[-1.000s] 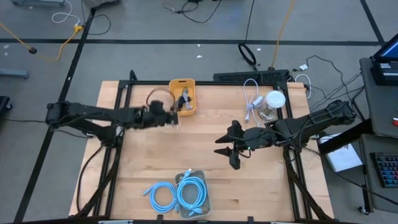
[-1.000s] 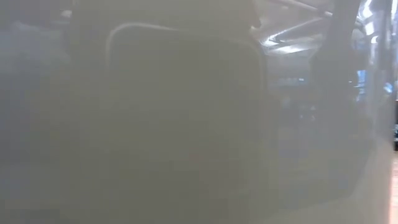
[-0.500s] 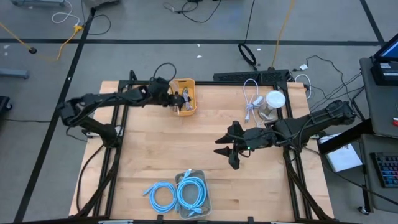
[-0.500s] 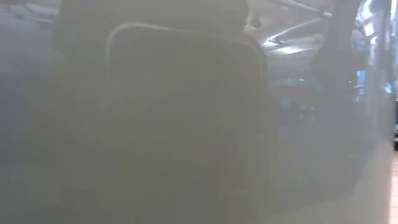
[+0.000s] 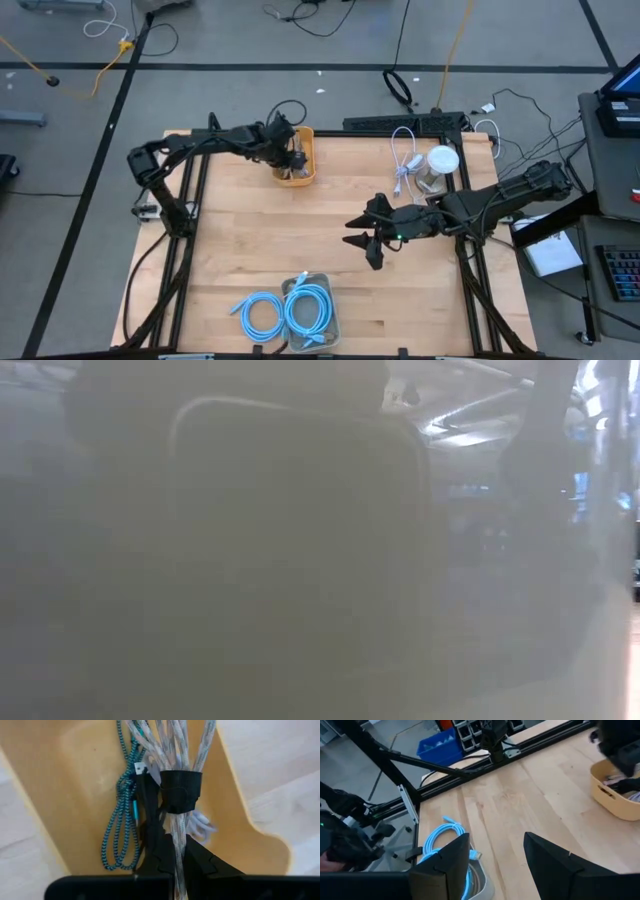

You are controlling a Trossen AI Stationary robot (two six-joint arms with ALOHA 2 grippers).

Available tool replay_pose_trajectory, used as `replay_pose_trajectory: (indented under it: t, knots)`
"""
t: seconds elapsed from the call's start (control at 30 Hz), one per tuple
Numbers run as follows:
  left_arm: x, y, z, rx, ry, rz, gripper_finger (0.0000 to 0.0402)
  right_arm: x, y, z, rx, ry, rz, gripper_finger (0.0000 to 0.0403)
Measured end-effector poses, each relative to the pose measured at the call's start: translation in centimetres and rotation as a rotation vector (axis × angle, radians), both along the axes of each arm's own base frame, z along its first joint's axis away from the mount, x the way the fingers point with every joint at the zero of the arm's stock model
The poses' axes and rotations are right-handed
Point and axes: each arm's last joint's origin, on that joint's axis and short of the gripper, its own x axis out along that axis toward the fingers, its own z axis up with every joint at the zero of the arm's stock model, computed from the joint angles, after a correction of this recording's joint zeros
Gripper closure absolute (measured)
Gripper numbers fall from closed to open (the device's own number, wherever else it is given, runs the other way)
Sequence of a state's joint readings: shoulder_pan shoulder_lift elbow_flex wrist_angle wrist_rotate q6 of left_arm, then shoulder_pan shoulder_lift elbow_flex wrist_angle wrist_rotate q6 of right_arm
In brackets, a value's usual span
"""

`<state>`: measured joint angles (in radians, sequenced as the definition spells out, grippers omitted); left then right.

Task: Pick & Place USB Port
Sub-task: Put the brown charger cable into the yellow bin

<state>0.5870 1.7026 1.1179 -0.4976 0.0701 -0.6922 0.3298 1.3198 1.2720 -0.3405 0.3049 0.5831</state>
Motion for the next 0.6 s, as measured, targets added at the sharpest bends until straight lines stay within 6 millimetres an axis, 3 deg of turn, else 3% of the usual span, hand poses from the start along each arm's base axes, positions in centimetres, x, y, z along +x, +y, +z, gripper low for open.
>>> replay_pose_trajectory:
  t: [0.2, 0.6]
  knots:
    - [-1.0, 0.2, -0.3, 0.0, 0.097, 0.073, 0.0385, 0.0, 0.1, 0.1, -0.011, -0.011, -0.02, 0.0222]
    - [-1.1, 1.2, -0.1, -0.013, 0.014, 0.035, 0.0256, 0.1, 0.1, 0.3, -0.015, -0.033, -0.02, 0.0222]
